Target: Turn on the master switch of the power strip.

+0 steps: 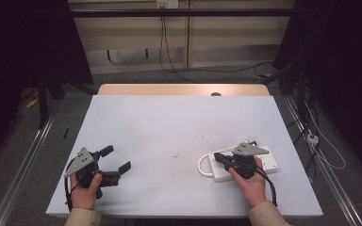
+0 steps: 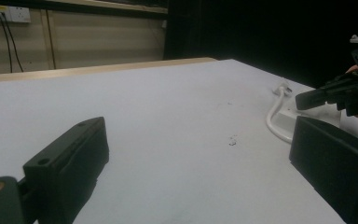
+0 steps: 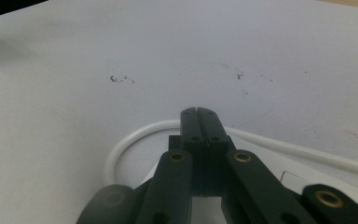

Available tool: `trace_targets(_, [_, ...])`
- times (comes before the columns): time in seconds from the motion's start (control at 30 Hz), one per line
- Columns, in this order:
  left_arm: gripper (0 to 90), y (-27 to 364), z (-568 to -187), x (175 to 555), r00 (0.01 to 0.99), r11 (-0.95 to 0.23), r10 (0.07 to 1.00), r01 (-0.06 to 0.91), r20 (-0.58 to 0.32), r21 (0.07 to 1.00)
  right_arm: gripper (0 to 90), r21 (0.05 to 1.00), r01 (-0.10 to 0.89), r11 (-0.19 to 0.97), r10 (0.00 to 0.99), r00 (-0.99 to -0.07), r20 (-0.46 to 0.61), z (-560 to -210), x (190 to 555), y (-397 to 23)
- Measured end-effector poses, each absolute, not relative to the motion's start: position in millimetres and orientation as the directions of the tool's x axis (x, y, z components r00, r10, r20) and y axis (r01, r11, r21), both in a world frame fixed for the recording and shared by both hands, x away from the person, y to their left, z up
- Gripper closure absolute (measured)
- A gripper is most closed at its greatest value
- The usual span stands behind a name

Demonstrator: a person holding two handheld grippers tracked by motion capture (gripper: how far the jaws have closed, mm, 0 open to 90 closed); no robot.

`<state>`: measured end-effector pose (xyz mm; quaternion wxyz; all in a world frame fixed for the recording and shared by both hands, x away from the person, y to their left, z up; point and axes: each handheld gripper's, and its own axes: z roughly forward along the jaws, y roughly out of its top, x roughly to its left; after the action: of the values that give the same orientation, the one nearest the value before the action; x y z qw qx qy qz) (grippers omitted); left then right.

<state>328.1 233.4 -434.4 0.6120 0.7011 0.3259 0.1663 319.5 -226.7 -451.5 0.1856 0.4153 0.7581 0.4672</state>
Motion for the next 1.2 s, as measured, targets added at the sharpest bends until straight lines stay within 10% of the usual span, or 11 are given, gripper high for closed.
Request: trace_targets(1.2, [4.3,233.2,-433.6,327.5,0.732,-0.033,0.659,0.256,-0.172,0.966,90.0,0.855,0.445,0.267,0.805,-0.590,0.056,-456.0,319.8,-223.7])
